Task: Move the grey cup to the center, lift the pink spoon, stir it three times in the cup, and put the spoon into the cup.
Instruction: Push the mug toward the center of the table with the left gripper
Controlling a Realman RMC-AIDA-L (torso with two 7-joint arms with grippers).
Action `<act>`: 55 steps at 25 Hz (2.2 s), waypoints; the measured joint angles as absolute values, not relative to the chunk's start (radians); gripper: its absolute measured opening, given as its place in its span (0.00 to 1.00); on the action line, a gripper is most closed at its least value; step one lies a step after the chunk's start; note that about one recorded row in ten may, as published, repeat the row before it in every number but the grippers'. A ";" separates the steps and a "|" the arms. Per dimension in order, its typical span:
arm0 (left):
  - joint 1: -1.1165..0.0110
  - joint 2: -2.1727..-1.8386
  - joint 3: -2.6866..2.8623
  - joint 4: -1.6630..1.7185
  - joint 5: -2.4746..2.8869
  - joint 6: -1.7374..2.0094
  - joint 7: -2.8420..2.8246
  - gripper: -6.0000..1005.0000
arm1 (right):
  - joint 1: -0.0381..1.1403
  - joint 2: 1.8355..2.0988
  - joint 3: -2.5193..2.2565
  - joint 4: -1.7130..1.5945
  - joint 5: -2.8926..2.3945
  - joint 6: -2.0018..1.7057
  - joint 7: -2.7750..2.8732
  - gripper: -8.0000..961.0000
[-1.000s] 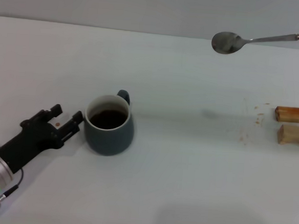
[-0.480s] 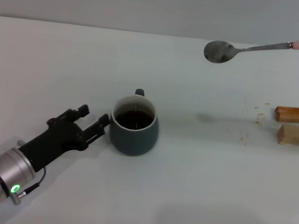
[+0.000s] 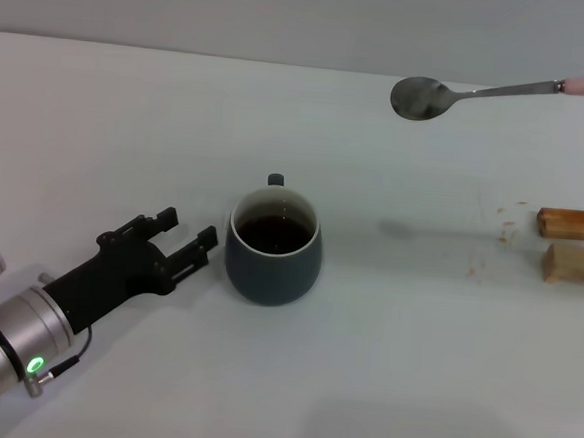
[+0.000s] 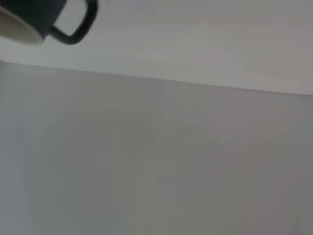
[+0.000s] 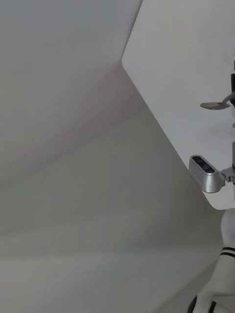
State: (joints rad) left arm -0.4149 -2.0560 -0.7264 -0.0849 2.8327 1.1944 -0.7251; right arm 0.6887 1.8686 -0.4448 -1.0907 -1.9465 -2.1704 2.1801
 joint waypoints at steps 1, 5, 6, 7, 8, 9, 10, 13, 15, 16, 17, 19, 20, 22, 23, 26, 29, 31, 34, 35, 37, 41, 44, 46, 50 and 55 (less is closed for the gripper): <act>-0.417 -2.055 -0.735 -0.083 2.832 1.182 -0.725 0.69 | 0.688 1.869 -0.445 -1.089 -1.946 -2.170 2.178 0.11; -0.423 -2.054 -0.774 -0.085 2.832 1.140 -0.725 0.69 | 0.687 1.870 -0.445 -1.057 -1.946 -2.170 2.168 0.11; -0.424 -2.054 -0.780 -0.087 2.832 1.134 -0.724 0.69 | 0.687 1.870 -0.445 -1.049 -1.946 -2.170 2.165 0.11; -0.426 -2.055 -0.786 -0.088 2.832 1.130 -0.724 0.69 | 0.687 1.870 -0.445 -1.045 -1.947 -2.169 2.163 0.11; -0.428 -2.056 -0.792 -0.089 2.832 1.126 -0.724 0.69 | 0.686 1.870 -0.445 -1.043 -1.947 -2.169 2.162 0.11; -0.430 -2.056 -0.795 -0.090 2.832 1.123 -0.724 0.69 | 0.685 1.870 -0.445 -1.041 -1.947 -2.169 2.160 0.11; -0.432 -2.057 -0.797 -0.091 2.832 1.121 -0.724 0.69 | 0.685 1.870 -0.445 -1.041 -1.947 -2.169 2.158 0.11; -0.437 -2.058 -0.797 -0.099 2.832 1.118 -0.724 0.69 | 0.684 1.870 -0.445 -1.039 -1.947 -2.169 2.153 0.11; -0.437 -2.058 -0.798 -0.112 2.832 1.113 -0.724 0.69 | 0.684 1.870 -0.444 -1.038 -1.947 -2.169 2.152 0.11; -0.437 -2.058 -0.798 -0.120 2.832 1.111 -0.725 0.69 | 0.684 1.870 -0.444 -1.038 -1.947 -2.169 2.152 0.11; -0.437 -2.059 -0.798 -0.127 2.832 1.109 -0.725 0.69 | 0.684 1.870 -0.444 -1.038 -1.947 -2.169 2.152 0.11; -0.437 -2.061 -0.798 -0.137 2.832 1.103 -0.724 0.69 | 0.684 1.870 -0.445 -1.038 -1.947 -2.169 2.152 0.11; -0.437 -2.062 -0.798 -0.143 2.832 1.099 -0.725 0.69 | 0.684 1.870 -0.445 -1.038 -1.947 -2.169 2.152 0.11; -0.438 -2.062 -0.796 -0.156 2.832 1.091 -0.726 0.69 | 0.684 1.870 -0.445 -1.038 -1.947 -2.169 2.152 0.11; -0.438 -2.062 -0.796 -0.156 2.832 1.091 -0.726 0.69 | 0.684 1.870 -0.445 -1.038 -1.947 -2.169 2.152 0.11; -0.438 -2.063 -0.790 -0.184 2.835 1.067 -0.724 0.69 | 0.684 1.871 -0.445 -1.039 -1.947 -2.169 2.151 0.11; -0.438 -2.064 -0.788 -0.194 2.836 1.054 -0.724 0.69 | 0.684 1.871 -0.445 -1.038 -1.947 -2.169 2.150 0.11; -0.437 -2.065 -0.787 -0.195 2.837 1.054 -0.724 0.69 | 0.684 1.871 -0.445 -1.037 -1.947 -2.169 2.150 0.11; -0.437 -2.066 -0.778 -0.204 2.840 1.050 -0.726 0.69 | 0.684 1.871 -0.445 -1.037 -1.947 -2.168 2.148 0.11; -0.437 -2.066 -0.773 -0.207 2.840 1.049 -0.729 0.69 | 0.684 1.871 -0.445 -1.037 -1.947 -2.166 2.147 0.11; -0.437 -2.066 -0.767 -0.214 2.840 1.048 -0.731 0.69 | 0.684 1.871 -0.445 -1.037 -1.947 -2.164 2.146 0.11; -0.433 -2.066 -0.747 -0.244 2.840 1.045 -0.735 0.69 | 0.684 1.871 -0.452 -1.036 -1.947 -2.159 2.145 0.11; -0.428 -2.067 -0.738 -0.262 2.840 1.042 -0.736 0.69 | 0.685 1.871 -0.469 -1.031 -1.947 -2.156 2.144 0.11; -0.428 -2.068 -0.729 -0.272 2.840 1.042 -0.736 0.69 | 0.688 1.871 -0.476 -1.021 -1.948 -2.154 2.142 0.11; -0.428 -2.068 -0.721 -0.287 2.839 1.039 -0.736 0.69 | 0.692 1.868 -0.481 -1.009 -1.951 -2.138 2.139 0.11; -0.427 -2.064 -0.727 -0.298 2.839 1.040 -0.738 0.69 | 0.692 1.856 -0.485 -1.007 -1.958 -2.121 2.136 0.11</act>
State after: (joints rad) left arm -0.4273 -2.0637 -0.7266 -0.2977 2.8388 1.0401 -0.7376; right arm 0.6918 1.8561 -0.4847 -1.0070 -1.9582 -2.1214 2.1357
